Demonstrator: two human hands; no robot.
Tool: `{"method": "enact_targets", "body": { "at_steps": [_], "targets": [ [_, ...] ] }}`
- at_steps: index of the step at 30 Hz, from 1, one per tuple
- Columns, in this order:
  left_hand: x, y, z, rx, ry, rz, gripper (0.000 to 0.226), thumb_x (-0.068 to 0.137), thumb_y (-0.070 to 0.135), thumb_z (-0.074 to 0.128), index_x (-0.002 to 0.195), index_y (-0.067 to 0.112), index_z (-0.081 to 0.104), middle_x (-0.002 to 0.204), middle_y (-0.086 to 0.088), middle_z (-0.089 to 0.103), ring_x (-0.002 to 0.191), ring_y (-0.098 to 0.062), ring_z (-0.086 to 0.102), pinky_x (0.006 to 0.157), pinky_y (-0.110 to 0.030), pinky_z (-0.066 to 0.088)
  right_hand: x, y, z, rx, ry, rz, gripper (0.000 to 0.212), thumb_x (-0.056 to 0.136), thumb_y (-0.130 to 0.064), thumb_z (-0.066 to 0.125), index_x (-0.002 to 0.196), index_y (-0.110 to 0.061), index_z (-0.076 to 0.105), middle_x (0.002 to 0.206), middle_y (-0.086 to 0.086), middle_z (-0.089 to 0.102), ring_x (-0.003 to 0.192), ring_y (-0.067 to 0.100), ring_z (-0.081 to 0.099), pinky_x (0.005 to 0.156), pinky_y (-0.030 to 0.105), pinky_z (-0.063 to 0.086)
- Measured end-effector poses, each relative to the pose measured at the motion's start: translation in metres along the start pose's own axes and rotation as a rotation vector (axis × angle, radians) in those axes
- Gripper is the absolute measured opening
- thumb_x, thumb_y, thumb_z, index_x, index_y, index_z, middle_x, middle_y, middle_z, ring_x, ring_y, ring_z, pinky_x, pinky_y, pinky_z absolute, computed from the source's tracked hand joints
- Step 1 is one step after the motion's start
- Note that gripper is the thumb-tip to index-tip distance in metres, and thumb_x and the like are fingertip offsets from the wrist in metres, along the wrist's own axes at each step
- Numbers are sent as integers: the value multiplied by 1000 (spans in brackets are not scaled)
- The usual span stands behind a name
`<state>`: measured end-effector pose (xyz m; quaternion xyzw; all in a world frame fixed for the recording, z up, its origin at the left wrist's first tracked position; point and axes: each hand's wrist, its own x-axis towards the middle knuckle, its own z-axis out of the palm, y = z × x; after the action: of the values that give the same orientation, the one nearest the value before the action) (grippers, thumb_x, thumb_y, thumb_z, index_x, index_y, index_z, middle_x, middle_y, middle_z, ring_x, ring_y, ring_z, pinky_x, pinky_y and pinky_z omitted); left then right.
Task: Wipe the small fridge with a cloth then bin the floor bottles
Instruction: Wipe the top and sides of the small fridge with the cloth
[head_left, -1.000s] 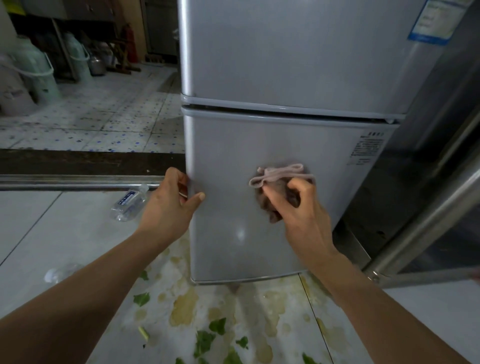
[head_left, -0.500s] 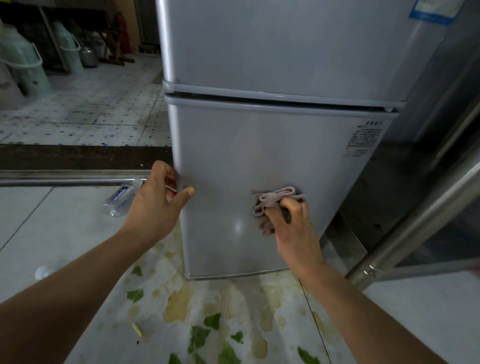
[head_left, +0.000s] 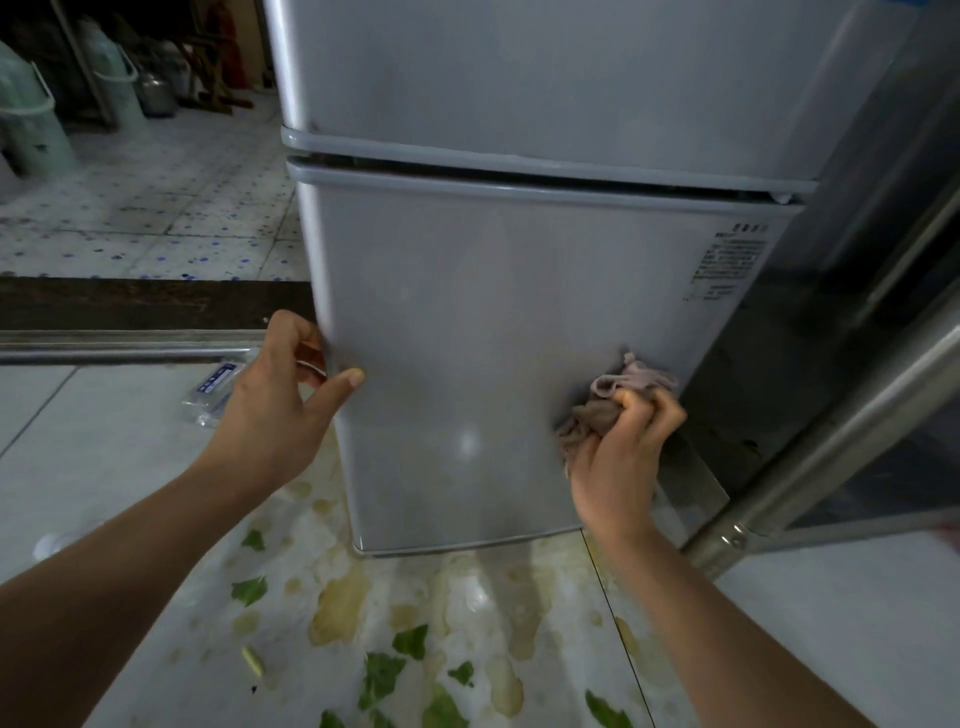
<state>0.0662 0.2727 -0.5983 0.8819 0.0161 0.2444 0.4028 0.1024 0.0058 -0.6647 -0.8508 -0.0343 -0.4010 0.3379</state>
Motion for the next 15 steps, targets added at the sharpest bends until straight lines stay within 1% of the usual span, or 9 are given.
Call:
{"method": "enact_targets", "body": {
  "at_steps": [1, 2, 4, 6, 9, 10, 12, 14, 15],
  "targets": [
    [0, 0, 0, 1, -7, -4, 28, 84, 24, 64, 92, 20, 37, 81, 14, 51, 75, -1, 53, 67, -30, 37, 3, 0, -3, 13, -12, -4, 30, 77, 14, 52, 107, 10, 49, 122, 29, 36, 111, 42, 49, 100, 49, 44],
    [0, 1, 0, 0, -8, -7, 28, 84, 24, 64, 93, 20, 38, 82, 14, 51, 75, -1, 53, 67, -30, 37, 11, -3, -8, 42, 5, -9, 32, 77, 13, 50, 109, 9, 48, 123, 28, 35, 113, 38, 48, 103, 44, 42],
    [0, 2, 0, -1, 6, -3, 28, 84, 24, 65, 94, 19, 38, 82, 14, 52, 75, -1, 53, 66, -29, 37, 39, -13, -16, 100, 129, -12, 37, 81, 10, 49, 118, 10, 44, 128, 28, 32, 121, 30, 46, 110, 32, 37],
    [0, 2, 0, -5, 14, -10, 28, 84, 21, 65, 94, 17, 39, 81, 13, 52, 74, 1, 53, 66, -30, 36, 69, -19, -22, 111, 269, 0, 39, 87, 6, 50, 124, 9, 42, 130, 29, 32, 127, 32, 45, 109, 38, 39],
    [-1, 3, 1, -8, 22, -21, 28, 84, 19, 66, 94, 14, 40, 79, 11, 52, 72, 1, 52, 68, -30, 35, 75, -15, -21, 39, 328, -28, 37, 92, 3, 47, 127, 11, 41, 133, 30, 32, 132, 36, 40, 110, 41, 37],
    [-1, 3, 1, -10, 20, -22, 28, 84, 19, 65, 94, 14, 40, 79, 8, 52, 72, 0, 52, 69, -30, 35, 67, -10, -18, 7, 304, 5, 42, 93, 3, 46, 132, 12, 38, 135, 31, 30, 132, 38, 40, 111, 41, 36],
    [-2, 4, 0, -14, 11, -26, 28, 84, 18, 65, 94, 14, 39, 80, 6, 53, 72, -1, 52, 70, -31, 36, 41, 2, -13, -31, 167, 172, 60, 89, 5, 46, 144, 9, 22, 137, 31, 25, 124, 42, 43, 111, 43, 34],
    [-3, 5, 0, -18, 18, -32, 27, 84, 19, 65, 94, 14, 40, 80, 10, 53, 73, 0, 52, 70, -31, 36, 23, 8, -14, -38, 7, 315, 74, 85, 8, 48, 148, 5, 10, 138, 28, 21, 114, 44, 46, 109, 45, 35],
    [-3, 5, 0, -20, 23, -37, 27, 84, 19, 65, 94, 15, 40, 80, 12, 53, 73, 1, 52, 71, -32, 37, 22, 8, -16, -31, -26, 340, 75, 84, 9, 48, 148, 4, 9, 138, 27, 20, 111, 44, 47, 108, 43, 35]
  ]
}}
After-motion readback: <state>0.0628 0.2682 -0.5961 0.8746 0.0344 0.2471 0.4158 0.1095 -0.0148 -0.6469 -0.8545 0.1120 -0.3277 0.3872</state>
